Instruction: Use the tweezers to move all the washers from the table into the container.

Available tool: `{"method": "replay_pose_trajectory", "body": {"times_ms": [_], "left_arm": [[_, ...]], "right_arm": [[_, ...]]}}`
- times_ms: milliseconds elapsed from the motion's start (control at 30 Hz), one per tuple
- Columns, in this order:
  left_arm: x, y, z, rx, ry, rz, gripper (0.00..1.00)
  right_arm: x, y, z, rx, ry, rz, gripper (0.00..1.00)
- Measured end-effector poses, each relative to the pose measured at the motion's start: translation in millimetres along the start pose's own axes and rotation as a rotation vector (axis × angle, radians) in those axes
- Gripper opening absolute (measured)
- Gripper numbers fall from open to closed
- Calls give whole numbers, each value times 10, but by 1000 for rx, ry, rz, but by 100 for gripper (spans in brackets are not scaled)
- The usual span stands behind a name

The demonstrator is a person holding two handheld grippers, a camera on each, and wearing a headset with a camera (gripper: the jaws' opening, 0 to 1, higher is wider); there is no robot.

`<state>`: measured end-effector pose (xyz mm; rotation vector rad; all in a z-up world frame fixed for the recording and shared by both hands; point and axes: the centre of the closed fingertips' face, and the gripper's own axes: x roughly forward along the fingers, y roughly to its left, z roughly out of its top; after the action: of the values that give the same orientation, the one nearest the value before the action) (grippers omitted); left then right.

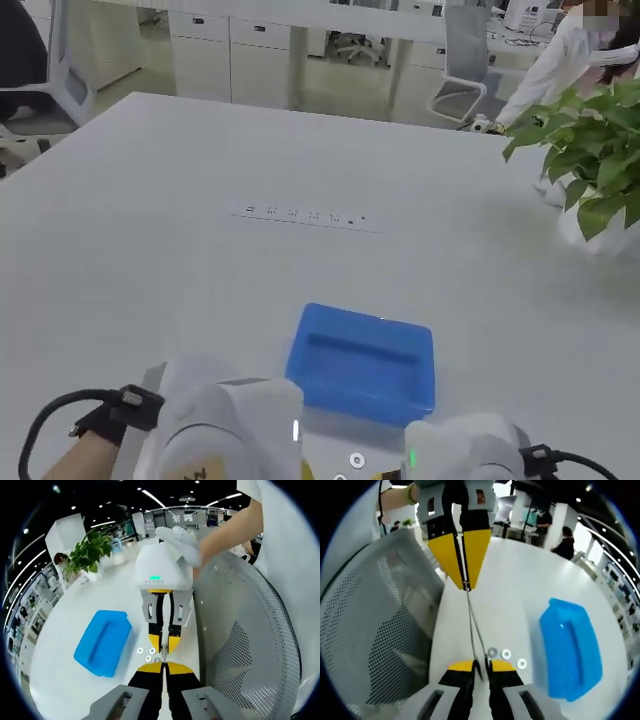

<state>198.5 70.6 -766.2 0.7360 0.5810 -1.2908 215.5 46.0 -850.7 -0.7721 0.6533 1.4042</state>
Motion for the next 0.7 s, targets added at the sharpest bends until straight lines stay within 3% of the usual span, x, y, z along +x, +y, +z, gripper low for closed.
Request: {"method": "replay_pose_trajectory", "body": {"times_ms": [333, 700], "left_arm": [[-99, 9, 88, 62, 27, 3, 0], [-31, 98, 170, 81, 49, -29, 0]], "right_arm": [[62, -64, 201, 12, -73, -31, 8], [107, -72, 215, 41, -96, -17, 7]]}}
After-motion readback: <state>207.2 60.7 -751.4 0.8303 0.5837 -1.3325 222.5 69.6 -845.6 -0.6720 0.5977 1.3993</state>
